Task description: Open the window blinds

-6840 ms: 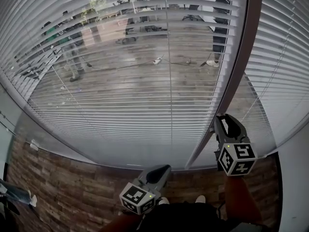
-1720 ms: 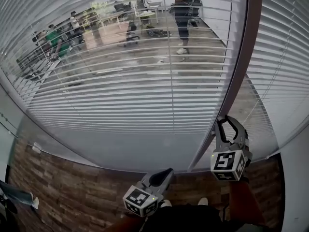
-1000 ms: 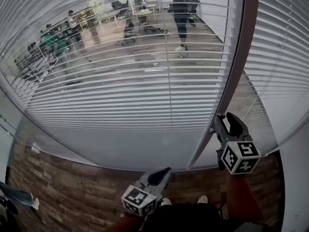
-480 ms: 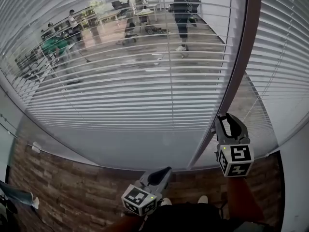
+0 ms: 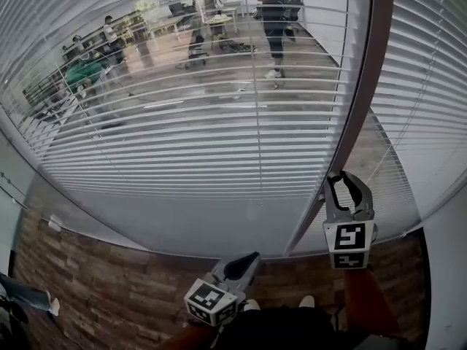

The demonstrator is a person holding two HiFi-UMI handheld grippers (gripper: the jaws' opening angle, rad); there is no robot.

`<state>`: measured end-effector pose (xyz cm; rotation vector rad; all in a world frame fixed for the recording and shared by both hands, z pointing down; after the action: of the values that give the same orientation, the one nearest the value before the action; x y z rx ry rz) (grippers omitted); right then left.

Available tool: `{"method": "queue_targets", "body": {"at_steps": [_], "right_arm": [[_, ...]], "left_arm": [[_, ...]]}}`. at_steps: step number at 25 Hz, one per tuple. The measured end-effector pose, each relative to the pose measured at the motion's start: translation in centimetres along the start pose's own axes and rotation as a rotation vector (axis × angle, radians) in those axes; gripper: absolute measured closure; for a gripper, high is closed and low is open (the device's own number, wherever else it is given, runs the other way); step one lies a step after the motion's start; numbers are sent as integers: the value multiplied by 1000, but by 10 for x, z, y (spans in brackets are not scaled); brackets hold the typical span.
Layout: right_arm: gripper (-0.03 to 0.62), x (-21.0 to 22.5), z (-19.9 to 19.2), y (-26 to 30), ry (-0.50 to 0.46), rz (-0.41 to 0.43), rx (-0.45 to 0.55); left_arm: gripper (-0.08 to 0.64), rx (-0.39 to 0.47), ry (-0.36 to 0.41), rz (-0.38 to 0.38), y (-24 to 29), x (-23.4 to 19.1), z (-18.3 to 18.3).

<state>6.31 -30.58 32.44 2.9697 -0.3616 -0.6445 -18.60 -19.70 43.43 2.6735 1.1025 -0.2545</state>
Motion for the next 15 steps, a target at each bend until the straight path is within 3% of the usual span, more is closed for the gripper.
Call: {"method": "queue_targets", "body": {"at_steps": [2,7,15], "right_arm": [[443,-4,-4,-4,7,-4,0],[434,0,-13,-7,151,66,22],[433,18,-21,-8,260,121,21]], "left_arm": [[558,-1,0,1,-5,0,-6],[558,5,1,4,-13,3,-5],[558,4,-4,3,3,1,8]]}}
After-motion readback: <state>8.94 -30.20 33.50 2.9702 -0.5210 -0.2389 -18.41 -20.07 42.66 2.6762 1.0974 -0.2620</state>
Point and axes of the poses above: the fingertips, and each gripper's own axes: y forward along the fingers, x to its right, z out of its top, the point moved 10 cm from there along -y, backward along the fingers, and after that the axes turned 1 degree about -y, right-handed, at the moved point
